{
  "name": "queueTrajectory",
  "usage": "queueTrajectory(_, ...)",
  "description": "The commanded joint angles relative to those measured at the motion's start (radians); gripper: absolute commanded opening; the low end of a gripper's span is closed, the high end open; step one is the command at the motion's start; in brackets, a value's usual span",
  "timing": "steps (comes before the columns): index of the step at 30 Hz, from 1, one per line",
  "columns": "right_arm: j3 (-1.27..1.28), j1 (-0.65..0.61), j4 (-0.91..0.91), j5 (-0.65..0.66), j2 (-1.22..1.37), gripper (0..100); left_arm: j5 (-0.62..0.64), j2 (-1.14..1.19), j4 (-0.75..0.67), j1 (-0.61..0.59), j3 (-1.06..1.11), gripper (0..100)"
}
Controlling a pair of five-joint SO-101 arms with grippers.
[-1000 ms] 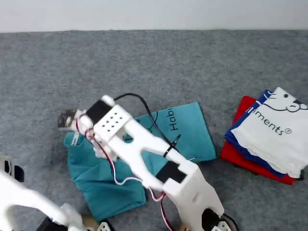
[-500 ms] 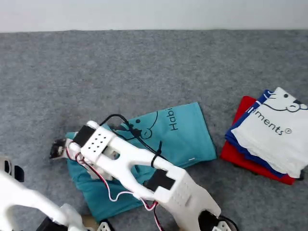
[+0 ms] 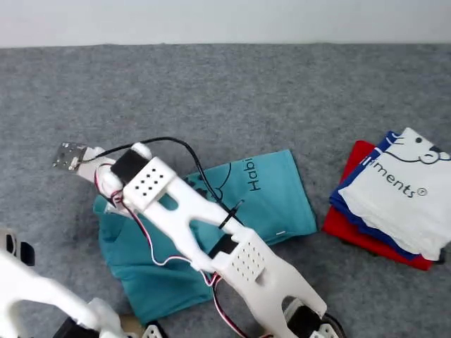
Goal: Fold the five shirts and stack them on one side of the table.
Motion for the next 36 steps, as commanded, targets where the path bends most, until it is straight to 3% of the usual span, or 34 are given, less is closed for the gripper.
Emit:
queueTrajectory(1,-0.135,0.027,0.105,-0.015,-0.001,1.8,-0.006,-0.026,-0.018,0.005,-0.004,17)
queueTrajectory(8,-0.181,0.027,0.096,-0.017,0.022,2.1,-0.002,-0.034,-0.018,0.005,-0.004,17)
queueTrajectory(16,-0.183,0.051,0.096,-0.018,0.111,10.3,-0.002,-0.034,-0.014,-0.002,-0.002,17)
queueTrajectory(23,-0.183,0.054,-0.116,-0.008,0.219,10.2,0.0,-0.034,-0.017,0.006,-0.002,17)
queueTrajectory(27,-0.183,0.061,-0.191,0.092,0.262,10.2,0.0,-0.034,-0.017,0.002,-0.002,17)
queueTrajectory(36,-0.183,0.174,-0.332,0.124,0.269,5.4,0.0,-0.034,-0.017,0.003,-0.002,17)
